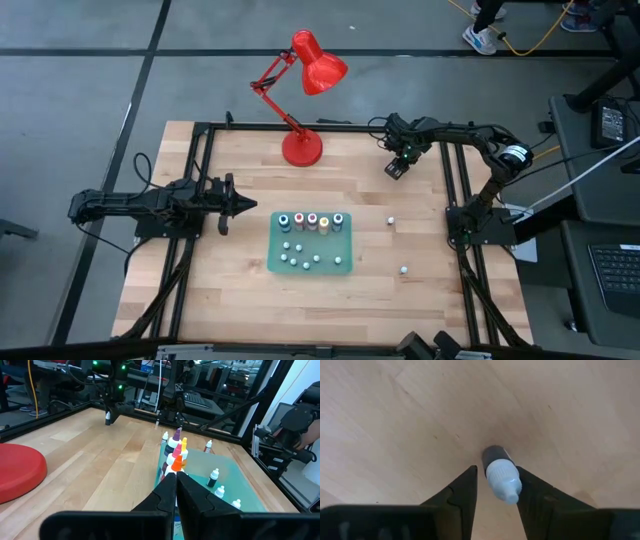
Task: Pick & Place food coloring
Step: Put the small black bottle into the green bin
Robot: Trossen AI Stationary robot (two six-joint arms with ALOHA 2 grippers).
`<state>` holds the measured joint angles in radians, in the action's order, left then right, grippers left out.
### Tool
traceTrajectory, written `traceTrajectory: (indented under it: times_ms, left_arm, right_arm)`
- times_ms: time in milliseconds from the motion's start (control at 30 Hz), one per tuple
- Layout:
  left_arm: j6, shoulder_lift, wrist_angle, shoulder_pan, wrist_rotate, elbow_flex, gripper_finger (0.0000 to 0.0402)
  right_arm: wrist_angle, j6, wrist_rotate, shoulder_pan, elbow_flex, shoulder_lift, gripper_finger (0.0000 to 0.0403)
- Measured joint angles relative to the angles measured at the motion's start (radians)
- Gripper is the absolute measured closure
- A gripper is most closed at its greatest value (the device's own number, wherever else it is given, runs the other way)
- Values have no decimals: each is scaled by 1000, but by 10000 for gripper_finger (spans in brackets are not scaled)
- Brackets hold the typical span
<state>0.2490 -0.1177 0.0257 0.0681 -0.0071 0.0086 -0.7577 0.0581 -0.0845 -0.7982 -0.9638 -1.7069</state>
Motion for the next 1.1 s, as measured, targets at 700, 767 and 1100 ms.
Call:
traceTrajectory:
  times_ms: [700, 767, 1100]
  left_arm:
    - [0, 0, 0, 0, 0, 0, 390]
    - [0, 0, 0, 0, 0, 0, 389]
    - [0, 0, 0, 0, 0, 0, 393]
  right_arm:
    - [9, 16, -1, 0, -38, 0, 274]
    - [6, 24, -1, 0, -49, 0, 274]
    - [-42, 31, -1, 0, -47, 0, 274]
